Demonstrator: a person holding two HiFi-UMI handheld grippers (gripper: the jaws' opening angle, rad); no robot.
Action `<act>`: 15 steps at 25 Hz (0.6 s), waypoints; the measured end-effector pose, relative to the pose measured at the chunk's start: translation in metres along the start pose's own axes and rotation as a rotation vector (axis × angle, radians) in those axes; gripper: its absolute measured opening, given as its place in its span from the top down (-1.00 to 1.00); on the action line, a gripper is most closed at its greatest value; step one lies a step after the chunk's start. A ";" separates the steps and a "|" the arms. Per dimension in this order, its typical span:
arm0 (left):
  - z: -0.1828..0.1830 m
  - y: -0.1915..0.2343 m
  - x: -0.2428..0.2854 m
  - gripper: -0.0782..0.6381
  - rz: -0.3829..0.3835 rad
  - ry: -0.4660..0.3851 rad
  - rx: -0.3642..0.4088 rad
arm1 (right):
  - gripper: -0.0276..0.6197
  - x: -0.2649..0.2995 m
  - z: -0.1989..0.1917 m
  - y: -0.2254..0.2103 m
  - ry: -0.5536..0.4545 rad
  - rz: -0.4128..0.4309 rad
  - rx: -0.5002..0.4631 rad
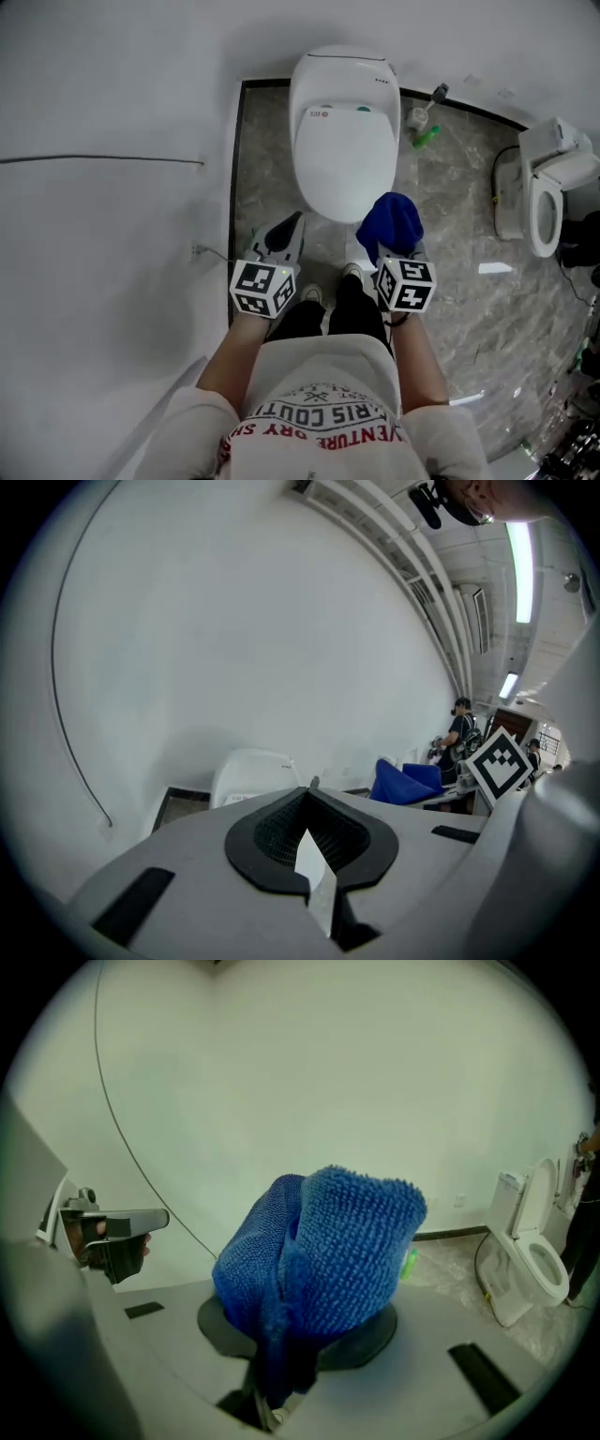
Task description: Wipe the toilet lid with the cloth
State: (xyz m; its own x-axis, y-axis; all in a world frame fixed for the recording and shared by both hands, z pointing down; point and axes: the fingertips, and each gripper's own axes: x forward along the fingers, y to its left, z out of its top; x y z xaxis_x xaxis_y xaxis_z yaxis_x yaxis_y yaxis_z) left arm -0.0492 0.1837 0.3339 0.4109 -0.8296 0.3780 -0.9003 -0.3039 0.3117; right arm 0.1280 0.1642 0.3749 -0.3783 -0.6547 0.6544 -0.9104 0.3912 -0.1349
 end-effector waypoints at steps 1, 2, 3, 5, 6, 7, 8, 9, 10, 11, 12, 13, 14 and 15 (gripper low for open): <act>0.014 -0.001 -0.014 0.76 -0.003 -0.020 -0.001 | 0.63 -0.016 0.011 0.008 -0.023 -0.005 -0.010; 0.026 -0.003 -0.026 0.76 -0.009 -0.038 -0.001 | 0.63 -0.031 0.023 0.016 -0.049 -0.011 -0.022; 0.037 -0.005 -0.038 0.76 -0.016 -0.052 0.003 | 0.63 -0.046 0.034 0.022 -0.077 -0.020 -0.033; 0.057 -0.010 -0.059 0.76 -0.029 -0.068 0.033 | 0.63 -0.073 0.053 0.030 -0.138 -0.052 -0.048; 0.064 -0.013 -0.068 0.76 -0.034 -0.072 0.050 | 0.63 -0.085 0.060 0.032 -0.166 -0.076 -0.053; 0.070 -0.016 -0.077 0.76 -0.039 -0.074 0.064 | 0.63 -0.096 0.064 0.034 -0.184 -0.098 -0.059; 0.075 -0.020 -0.085 0.76 -0.042 -0.078 0.073 | 0.63 -0.105 0.065 0.036 -0.193 -0.113 -0.066; 0.080 -0.024 -0.093 0.76 -0.042 -0.085 0.079 | 0.63 -0.114 0.066 0.038 -0.196 -0.119 -0.071; 0.085 -0.028 -0.099 0.76 -0.041 -0.093 0.083 | 0.63 -0.121 0.066 0.041 -0.196 -0.118 -0.077; 0.090 -0.032 -0.105 0.76 -0.039 -0.102 0.086 | 0.63 -0.128 0.066 0.044 -0.196 -0.114 -0.084; 0.095 -0.036 -0.111 0.76 -0.038 -0.111 0.090 | 0.63 -0.134 0.066 0.047 -0.197 -0.109 -0.094; 0.099 -0.041 -0.117 0.76 -0.038 -0.118 0.093 | 0.63 -0.140 0.065 0.050 -0.199 -0.103 -0.104; 0.103 -0.045 -0.123 0.76 -0.038 -0.124 0.096 | 0.63 -0.146 0.065 0.053 -0.205 -0.098 -0.112; 0.106 -0.050 -0.128 0.76 -0.038 -0.129 0.100 | 0.63 -0.153 0.067 0.056 -0.216 -0.095 -0.117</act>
State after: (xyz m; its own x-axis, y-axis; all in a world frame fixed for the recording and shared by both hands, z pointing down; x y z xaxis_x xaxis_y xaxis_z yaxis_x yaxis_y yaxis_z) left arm -0.0722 0.2554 0.1778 0.4289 -0.8678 0.2509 -0.8969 -0.3761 0.2326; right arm 0.1243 0.2433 0.2176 -0.3307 -0.8102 0.4839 -0.9226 0.3856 0.0150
